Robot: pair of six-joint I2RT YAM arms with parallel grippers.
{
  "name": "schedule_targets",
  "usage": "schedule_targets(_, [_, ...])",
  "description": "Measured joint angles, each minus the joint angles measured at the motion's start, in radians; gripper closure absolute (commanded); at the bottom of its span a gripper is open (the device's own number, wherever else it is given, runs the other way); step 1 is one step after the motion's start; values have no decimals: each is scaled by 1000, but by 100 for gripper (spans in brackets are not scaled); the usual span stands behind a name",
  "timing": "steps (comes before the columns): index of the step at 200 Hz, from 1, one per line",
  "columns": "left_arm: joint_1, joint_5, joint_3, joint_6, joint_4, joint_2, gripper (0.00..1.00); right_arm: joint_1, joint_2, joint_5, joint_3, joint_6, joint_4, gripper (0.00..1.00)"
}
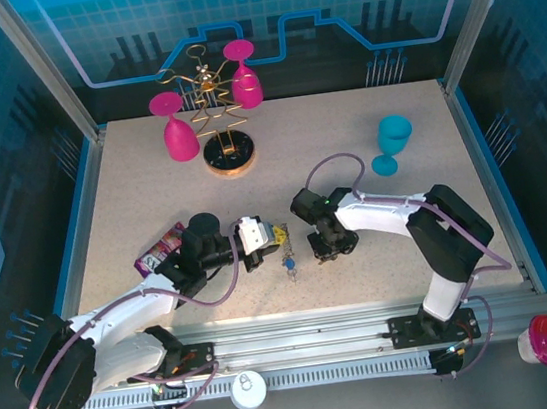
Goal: Put the keys on the keyring
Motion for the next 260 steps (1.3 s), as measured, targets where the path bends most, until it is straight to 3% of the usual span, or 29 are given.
schedule_targets(87, [0,0,0,0,0,0,100,0,11,29,19,-3,-30,88])
schedule_targets(154, [0,0,0,0,0,0,100,0,10,42,24,-3,-48,89])
schedule_targets(191, [0,0,0,0,0,0,100,0,10,42,27,-4,-49,83])
schedule_targets(260, [0,1,0,0,0,0,100,0,11,42,34,-4,-49,87])
